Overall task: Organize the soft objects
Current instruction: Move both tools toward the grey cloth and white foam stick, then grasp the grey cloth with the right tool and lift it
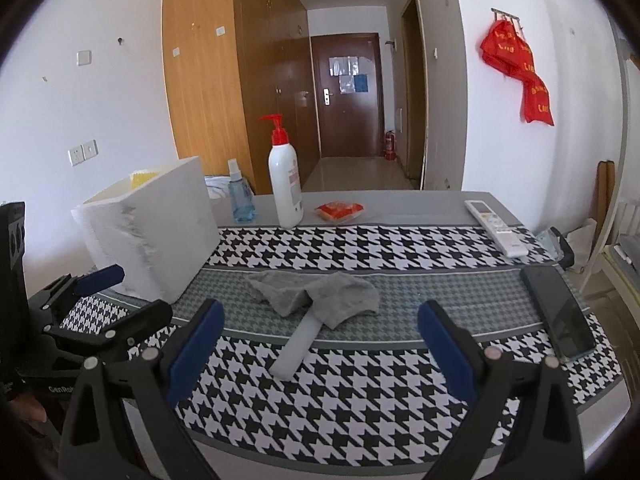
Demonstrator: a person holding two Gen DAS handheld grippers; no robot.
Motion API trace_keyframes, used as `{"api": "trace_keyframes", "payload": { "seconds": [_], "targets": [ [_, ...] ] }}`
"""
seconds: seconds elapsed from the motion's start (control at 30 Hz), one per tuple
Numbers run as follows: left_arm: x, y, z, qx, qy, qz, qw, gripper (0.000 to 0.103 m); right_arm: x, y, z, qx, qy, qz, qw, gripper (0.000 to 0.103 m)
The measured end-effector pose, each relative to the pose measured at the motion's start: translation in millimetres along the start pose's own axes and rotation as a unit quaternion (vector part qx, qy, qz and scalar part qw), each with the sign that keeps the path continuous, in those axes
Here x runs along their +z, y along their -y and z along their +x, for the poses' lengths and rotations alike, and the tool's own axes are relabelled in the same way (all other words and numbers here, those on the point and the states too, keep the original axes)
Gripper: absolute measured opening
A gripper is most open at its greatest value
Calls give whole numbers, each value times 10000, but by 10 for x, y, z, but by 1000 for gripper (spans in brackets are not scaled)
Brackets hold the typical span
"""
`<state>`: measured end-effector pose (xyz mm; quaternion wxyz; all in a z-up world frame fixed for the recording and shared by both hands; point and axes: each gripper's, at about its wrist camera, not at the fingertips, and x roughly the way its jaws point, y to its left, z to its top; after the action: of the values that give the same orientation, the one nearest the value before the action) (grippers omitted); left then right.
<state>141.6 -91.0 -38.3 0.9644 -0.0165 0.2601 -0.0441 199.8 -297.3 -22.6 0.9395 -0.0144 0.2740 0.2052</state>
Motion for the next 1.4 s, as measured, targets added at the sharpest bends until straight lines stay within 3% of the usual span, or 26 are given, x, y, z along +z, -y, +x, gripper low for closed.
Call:
{"api": "trace_keyframes", "payload": {
  "seconds": [1.4],
  "targets": [
    [113,-287,534,221,-377,-118,9990,102,149,-11,888,-38,-791,-54,9968,97]
  ]
}}
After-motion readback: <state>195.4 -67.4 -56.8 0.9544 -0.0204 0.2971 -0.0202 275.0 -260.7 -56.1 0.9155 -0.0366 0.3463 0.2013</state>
